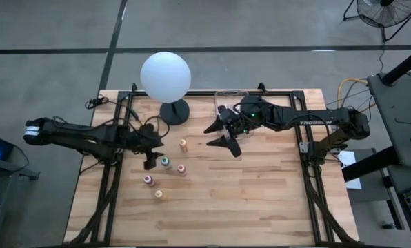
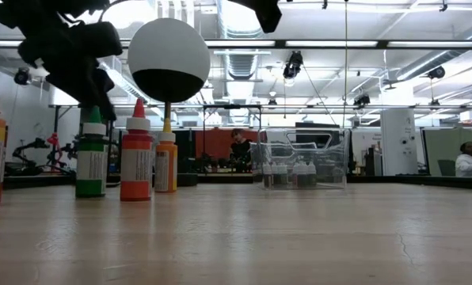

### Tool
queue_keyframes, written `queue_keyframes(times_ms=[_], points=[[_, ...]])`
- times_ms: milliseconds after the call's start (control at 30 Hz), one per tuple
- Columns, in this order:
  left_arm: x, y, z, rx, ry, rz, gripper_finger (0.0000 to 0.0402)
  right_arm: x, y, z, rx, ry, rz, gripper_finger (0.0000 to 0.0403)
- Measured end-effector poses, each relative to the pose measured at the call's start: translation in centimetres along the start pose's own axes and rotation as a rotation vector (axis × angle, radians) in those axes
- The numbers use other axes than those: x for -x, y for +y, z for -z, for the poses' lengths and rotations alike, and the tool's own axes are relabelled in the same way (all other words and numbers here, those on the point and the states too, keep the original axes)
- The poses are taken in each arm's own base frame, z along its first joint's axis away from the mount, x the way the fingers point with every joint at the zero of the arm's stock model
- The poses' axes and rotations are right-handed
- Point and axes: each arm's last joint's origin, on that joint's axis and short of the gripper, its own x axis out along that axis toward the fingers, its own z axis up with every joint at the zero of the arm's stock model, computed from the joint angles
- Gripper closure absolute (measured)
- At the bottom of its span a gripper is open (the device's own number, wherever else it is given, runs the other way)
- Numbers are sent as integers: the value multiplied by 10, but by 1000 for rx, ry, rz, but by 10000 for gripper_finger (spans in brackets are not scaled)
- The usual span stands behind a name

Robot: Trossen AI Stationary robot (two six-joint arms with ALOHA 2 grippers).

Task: Pick & Place food coloring
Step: Put the large green food coloring bottle into the transparent bin

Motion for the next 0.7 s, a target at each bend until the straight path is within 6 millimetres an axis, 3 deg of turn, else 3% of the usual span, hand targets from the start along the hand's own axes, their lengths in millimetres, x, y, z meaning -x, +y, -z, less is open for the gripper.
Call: queue_keyframes(times_ms=[300, 700], points=[[7, 2, 4, -17, -10, -14, 223, 0, 0, 4, -12, 30, -1, 164], [-2, -1, 5, 14, 50, 35, 223, -1, 1, 5, -9, 38, -6, 165]])
